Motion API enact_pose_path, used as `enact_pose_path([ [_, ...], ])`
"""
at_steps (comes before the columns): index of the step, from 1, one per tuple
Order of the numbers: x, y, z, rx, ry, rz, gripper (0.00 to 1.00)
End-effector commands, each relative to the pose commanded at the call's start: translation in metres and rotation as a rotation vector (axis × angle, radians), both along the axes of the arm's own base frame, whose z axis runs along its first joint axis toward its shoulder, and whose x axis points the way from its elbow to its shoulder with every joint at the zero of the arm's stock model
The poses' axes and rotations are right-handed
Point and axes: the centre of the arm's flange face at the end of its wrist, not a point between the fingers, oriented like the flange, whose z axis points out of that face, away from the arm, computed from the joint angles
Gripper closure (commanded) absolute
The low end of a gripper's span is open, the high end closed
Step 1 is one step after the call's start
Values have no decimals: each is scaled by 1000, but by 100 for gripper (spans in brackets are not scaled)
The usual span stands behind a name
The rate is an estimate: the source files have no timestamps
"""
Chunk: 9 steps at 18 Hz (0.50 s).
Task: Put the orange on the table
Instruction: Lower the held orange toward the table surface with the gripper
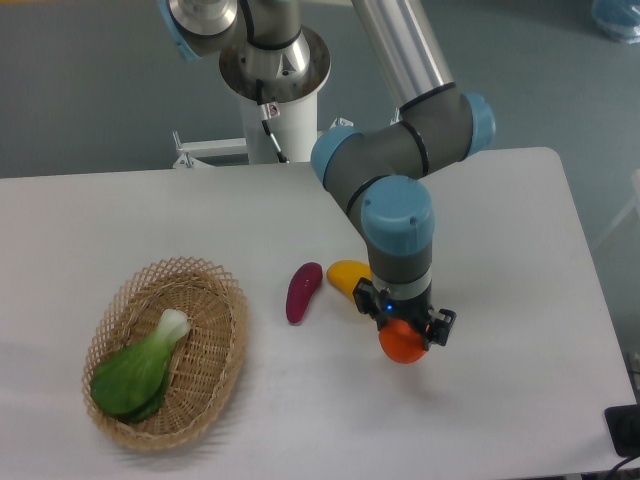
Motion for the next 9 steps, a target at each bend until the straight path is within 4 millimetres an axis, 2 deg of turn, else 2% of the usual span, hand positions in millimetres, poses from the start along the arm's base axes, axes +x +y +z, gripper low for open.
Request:
enact_pose_path([
  [6, 5, 8, -10, 8, 1, 19, 40],
  [9, 4, 9, -10, 13, 3, 28, 31],
])
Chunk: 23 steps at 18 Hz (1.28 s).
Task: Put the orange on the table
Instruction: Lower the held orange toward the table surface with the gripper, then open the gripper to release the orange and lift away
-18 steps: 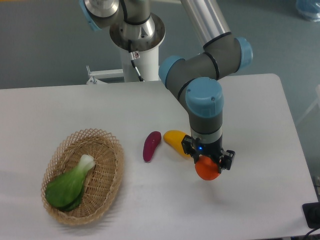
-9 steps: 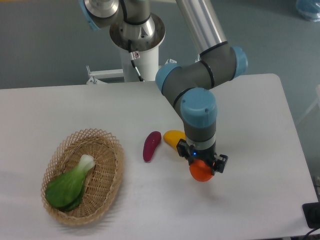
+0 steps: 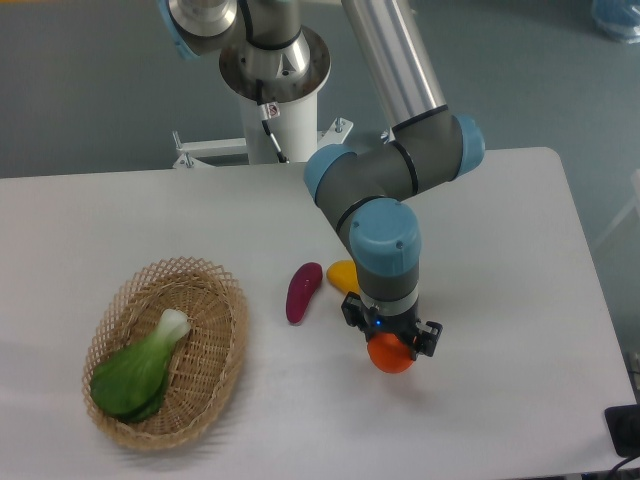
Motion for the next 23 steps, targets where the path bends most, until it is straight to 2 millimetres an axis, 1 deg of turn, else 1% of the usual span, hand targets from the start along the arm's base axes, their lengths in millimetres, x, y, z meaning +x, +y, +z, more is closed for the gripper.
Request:
enact_pose_path([
  [1, 0, 0, -1, 0, -2, 1, 27],
  [3, -1, 2, 1, 9, -2, 0, 6],
  [4, 0, 2, 2, 11, -2, 2, 0],
  [6, -1, 4, 5, 31, -8, 29, 0],
  [9, 1, 6, 16, 78, -26, 61, 0],
  [10, -1, 6, 17, 83, -26, 76, 0],
  [12, -12, 4, 28, 100, -9, 93, 0],
  [15, -32, -7, 49, 124, 18, 116, 0],
  [19, -57, -29, 53, 121, 31, 125, 0],
  [23, -73, -50, 64, 119, 33, 95, 0],
])
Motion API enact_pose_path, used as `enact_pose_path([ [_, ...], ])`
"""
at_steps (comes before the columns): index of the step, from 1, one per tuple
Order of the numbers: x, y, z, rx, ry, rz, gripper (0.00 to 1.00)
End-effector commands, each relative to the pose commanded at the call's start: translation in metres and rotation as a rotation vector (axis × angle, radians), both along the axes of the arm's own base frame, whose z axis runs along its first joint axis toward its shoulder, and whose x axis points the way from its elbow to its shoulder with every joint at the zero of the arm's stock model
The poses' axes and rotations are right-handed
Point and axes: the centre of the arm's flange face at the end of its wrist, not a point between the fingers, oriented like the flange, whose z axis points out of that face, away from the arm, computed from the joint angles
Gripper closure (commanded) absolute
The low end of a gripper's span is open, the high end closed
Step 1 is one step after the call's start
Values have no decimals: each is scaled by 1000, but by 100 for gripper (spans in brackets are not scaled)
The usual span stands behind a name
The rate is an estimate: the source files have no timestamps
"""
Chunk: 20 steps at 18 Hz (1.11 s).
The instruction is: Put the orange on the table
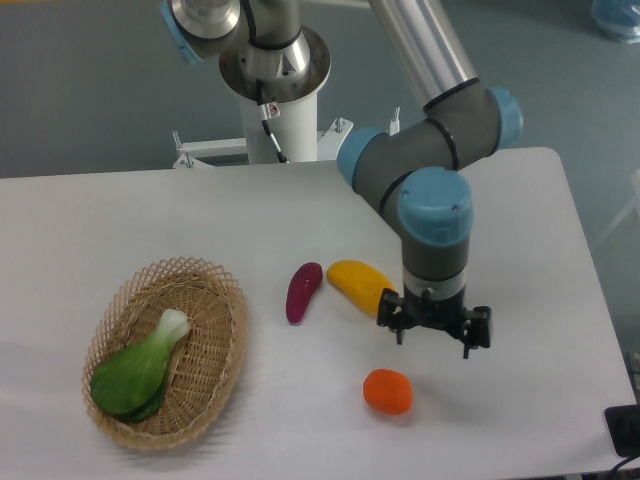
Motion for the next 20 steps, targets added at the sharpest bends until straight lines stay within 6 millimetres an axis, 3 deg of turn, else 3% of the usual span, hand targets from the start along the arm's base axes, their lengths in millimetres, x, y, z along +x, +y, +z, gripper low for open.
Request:
enact_pose_path([
  [9, -8, -27, 16, -49, -12, -201, 0],
  [20, -2, -30, 19, -61, -7, -231, 0],
])
